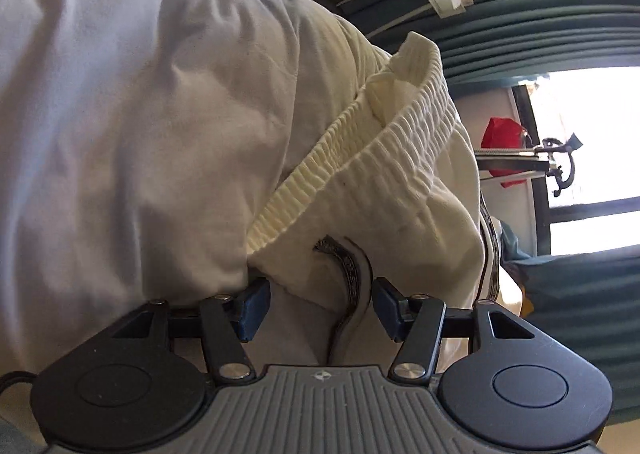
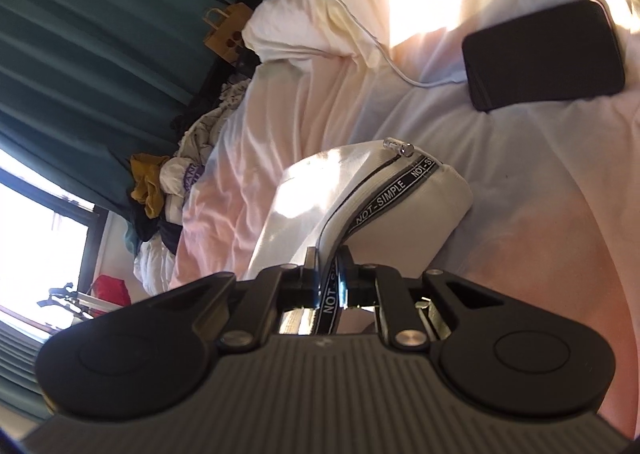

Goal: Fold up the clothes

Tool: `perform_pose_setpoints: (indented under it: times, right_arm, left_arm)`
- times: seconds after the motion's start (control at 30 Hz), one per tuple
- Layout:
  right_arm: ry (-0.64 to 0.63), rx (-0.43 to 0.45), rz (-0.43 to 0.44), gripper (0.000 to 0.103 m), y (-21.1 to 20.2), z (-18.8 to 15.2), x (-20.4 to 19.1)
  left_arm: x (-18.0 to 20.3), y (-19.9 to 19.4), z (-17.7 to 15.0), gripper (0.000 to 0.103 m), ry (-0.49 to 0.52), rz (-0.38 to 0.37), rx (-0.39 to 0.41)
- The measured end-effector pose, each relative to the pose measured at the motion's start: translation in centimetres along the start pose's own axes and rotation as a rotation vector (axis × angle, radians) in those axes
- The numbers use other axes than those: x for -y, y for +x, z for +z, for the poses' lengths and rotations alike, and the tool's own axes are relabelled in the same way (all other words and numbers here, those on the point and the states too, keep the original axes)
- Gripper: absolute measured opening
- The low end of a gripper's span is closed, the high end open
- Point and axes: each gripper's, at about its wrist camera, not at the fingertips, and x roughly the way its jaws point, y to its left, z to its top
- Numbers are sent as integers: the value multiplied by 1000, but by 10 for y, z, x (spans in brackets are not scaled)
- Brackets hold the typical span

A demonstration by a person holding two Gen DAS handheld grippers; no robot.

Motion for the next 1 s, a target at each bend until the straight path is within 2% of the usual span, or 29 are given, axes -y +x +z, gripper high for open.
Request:
perform_pose_setpoints:
  times: [0.13,0.27,0.33,0.37,0.4,0.5,0.57,0.7,0.77,0.93,1.0]
  right_arm:
    - [-30,7,-25,12,6,-3,-4]
    - [-76,19,-50,12,13,-8,-10]
    - [-87,20,-53,12,14,-8,-10]
    - [-90,20,-50,12,13,-8,-10]
    - [-89,20,-48,12,13,-7,-10]
    - [-87,19,-40,12,12,-6,-9]
    - [-85,17,-38,12,13,-6,-8]
    - [-95,29,-24,12,9,-4,-9]
    - [-105,41,-16,11,5,-3,-10]
    - [-82,44,-9,11,-3,0,-5]
    - [-44,26,-31,11,-4,1,3]
  left_arm:
    - [0,16,11,70,-72,3,7]
    - [5,17,17,67,-84,9,16]
    - [4,16,21,51,-108,26,17]
    - [3,16,23,35,-121,38,15]
    - [1,16,25,26,-134,45,9]
    - [0,13,28,22,-156,31,5]
    - [5,9,26,18,-151,16,30]
    - [26,-34,37,14,-75,-45,147]
    - [34,-62,44,13,-57,-97,178]
    - [45,-109,65,12,-47,-141,164]
    - [29,-129,72,12,-46,-127,144]
